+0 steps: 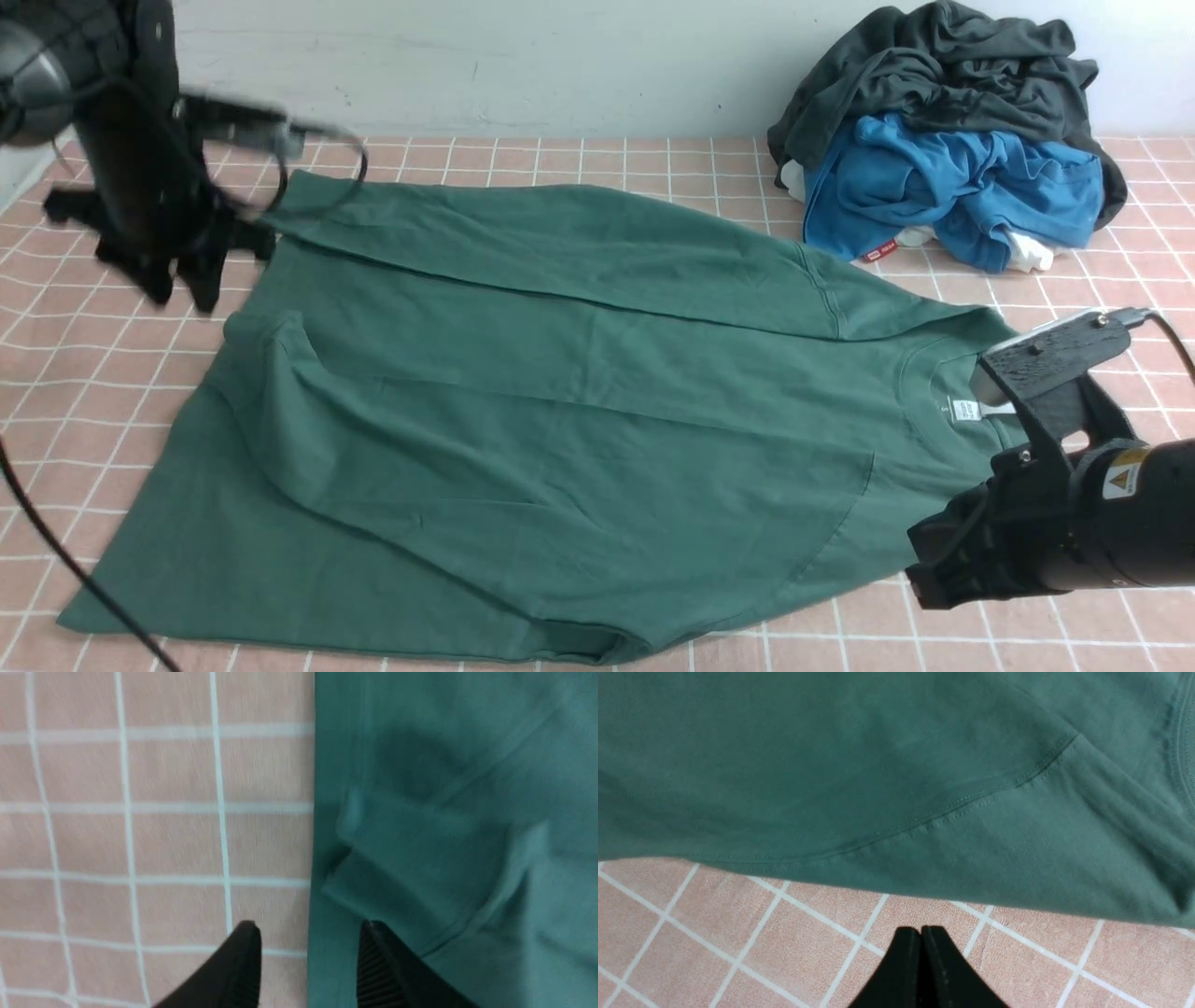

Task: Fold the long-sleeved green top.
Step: Use the left arm to clamp the cuff farthest from it

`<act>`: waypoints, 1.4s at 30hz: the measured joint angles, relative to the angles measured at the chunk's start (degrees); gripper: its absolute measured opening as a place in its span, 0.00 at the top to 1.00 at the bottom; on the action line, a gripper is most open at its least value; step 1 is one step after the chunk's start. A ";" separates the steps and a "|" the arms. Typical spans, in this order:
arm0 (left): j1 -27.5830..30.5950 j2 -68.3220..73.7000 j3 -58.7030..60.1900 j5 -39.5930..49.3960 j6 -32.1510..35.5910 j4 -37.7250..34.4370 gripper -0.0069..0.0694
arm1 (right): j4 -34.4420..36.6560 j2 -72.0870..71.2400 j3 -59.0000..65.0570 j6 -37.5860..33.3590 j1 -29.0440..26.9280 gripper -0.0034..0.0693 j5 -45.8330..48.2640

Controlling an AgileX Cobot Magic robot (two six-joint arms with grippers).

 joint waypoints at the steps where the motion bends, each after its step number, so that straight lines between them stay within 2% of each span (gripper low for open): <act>1: 0.34 0.31 2.91 -0.33 -0.55 0.11 0.54 | 0.00 0.00 0.00 0.00 0.00 0.96 0.00; 7: 0.59 0.74 6.75 -6.51 -3.27 -1.62 0.54 | 0.43 0.00 0.00 0.00 0.00 0.96 0.00; 9: 0.53 0.61 6.75 -9.71 -3.86 -4.25 0.54 | 0.82 0.00 0.00 0.00 0.00 0.96 -0.05; 16: 0.53 2.71 6.75 -10.79 -5.39 -5.91 0.56 | 1.63 0.00 0.00 0.00 0.00 0.96 -0.05; 17: 0.53 2.91 6.75 -10.79 -5.44 -5.86 0.57 | 1.64 0.00 0.00 0.00 0.00 0.96 -0.05; 20: 0.48 2.96 6.70 -10.72 -5.57 -5.75 0.71 | 1.95 0.00 0.00 0.00 0.00 0.96 -0.05; 21: 0.48 2.96 6.70 -10.72 -5.57 -5.68 0.72 | 1.95 0.00 0.00 0.00 0.00 0.96 -0.05; 24: 0.48 1.74 6.82 -10.50 -5.57 -5.06 0.86 | 2.08 0.00 0.00 -0.31 0.00 0.96 -0.05; 27: 0.48 -0.68 6.82 -8.84 -5.57 -4.12 0.88 | 2.12 0.00 0.00 -1.19 0.00 0.96 0.00; 32: 0.48 -4.01 6.82 -1.97 -6.11 -0.95 0.88 | 2.14 0.00 0.00 -2.63 0.00 0.96 0.68; 36: 0.48 -4.07 6.82 -1.12 -7.82 1.36 0.87 | 2.19 0.00 0.00 -2.80 0.00 0.96 0.84; 39: 0.48 -4.07 6.64 -1.12 -8.57 2.01 0.82 | 2.25 0.00 0.00 -2.82 0.00 0.96 0.84; 41: 0.48 -4.01 5.55 -3.42 -8.87 1.64 0.71 | 2.36 0.00 0.00 -2.99 0.00 0.96 0.78; 42: 0.43 -4.01 5.38 -3.72 -8.87 1.52 0.70 | 2.36 0.00 0.00 -2.99 0.00 0.96 0.78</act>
